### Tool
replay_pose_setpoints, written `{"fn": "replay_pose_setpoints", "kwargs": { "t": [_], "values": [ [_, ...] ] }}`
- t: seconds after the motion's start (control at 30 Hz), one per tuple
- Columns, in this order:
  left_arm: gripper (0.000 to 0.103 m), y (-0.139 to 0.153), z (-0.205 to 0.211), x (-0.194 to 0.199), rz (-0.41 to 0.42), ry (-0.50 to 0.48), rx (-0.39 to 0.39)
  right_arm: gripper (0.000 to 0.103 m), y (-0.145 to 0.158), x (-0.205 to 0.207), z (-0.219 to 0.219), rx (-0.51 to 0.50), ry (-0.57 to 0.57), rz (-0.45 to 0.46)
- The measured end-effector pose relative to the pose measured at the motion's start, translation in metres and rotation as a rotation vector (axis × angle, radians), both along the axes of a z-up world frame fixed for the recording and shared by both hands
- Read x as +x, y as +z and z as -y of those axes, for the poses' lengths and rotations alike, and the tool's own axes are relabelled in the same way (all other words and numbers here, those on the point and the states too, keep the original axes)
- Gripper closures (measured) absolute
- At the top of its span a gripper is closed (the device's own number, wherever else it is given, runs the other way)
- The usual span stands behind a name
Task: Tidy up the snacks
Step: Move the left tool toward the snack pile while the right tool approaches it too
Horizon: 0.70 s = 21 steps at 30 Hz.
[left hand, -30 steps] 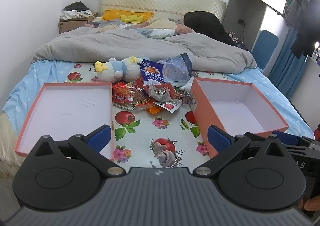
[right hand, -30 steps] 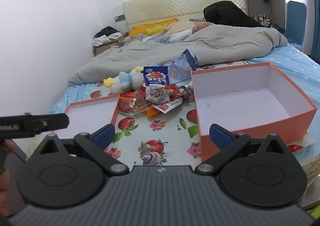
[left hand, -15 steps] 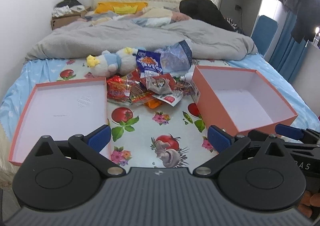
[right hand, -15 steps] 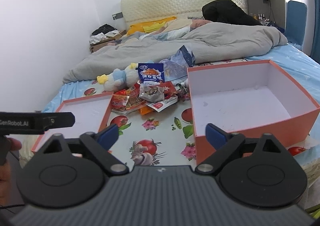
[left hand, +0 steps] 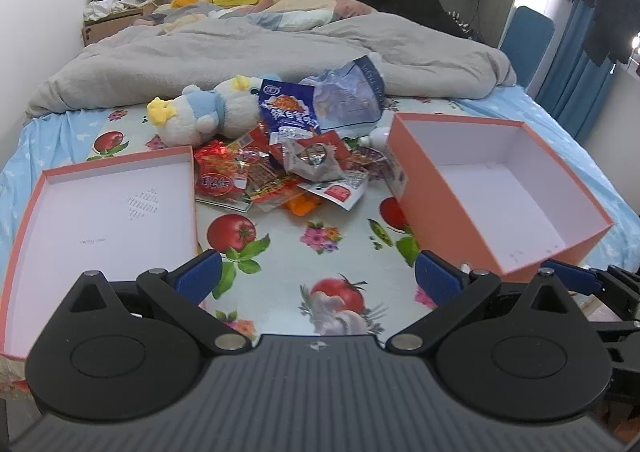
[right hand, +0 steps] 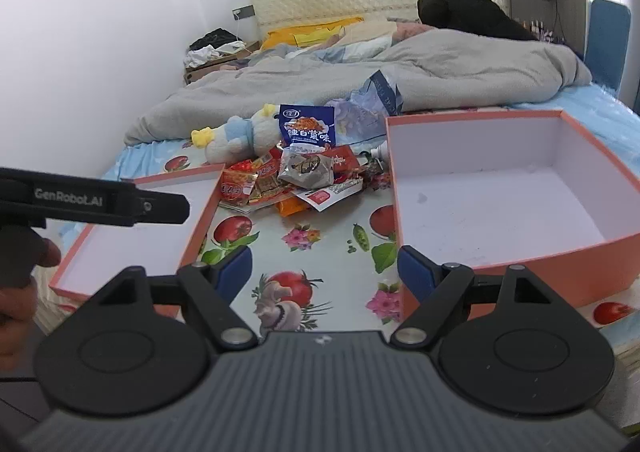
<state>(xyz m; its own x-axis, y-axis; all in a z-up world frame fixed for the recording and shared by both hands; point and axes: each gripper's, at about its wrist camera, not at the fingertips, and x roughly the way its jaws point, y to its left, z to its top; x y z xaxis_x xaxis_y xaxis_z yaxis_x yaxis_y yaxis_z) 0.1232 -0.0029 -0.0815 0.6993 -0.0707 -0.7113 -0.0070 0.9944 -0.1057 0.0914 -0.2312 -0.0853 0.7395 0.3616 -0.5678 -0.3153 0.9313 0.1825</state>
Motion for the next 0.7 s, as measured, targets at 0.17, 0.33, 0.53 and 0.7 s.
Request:
{"fn": "replay_pose_setpoints", "kwargs": {
  "t": [0.17, 0.33, 0.53, 0.7],
  "values": [
    [0.0, -0.01, -0.015, 0.02, -0.036, -0.013, -0.045, 0.023, -0.011, 0.012, -0.015, 0.02, 0.031, -0.029],
    [0.0, -0.017, -0.026, 0.034, -0.037, -0.011, -0.041, 0.035, -0.019, 0.022, -0.033, 0.014, 0.067, -0.042],
    [0.001, -0.031, -0.041, 0.048, -0.046, -0.015, -0.047, 0.039, -0.031, 0.034, -0.047, 0.013, 0.065, -0.052],
    [0.004, -0.04, -0.054, 0.06, -0.052, -0.005, -0.067, 0.048, -0.044, 0.045, -0.054, 0.023, 0.034, -0.066]
  ]
}}
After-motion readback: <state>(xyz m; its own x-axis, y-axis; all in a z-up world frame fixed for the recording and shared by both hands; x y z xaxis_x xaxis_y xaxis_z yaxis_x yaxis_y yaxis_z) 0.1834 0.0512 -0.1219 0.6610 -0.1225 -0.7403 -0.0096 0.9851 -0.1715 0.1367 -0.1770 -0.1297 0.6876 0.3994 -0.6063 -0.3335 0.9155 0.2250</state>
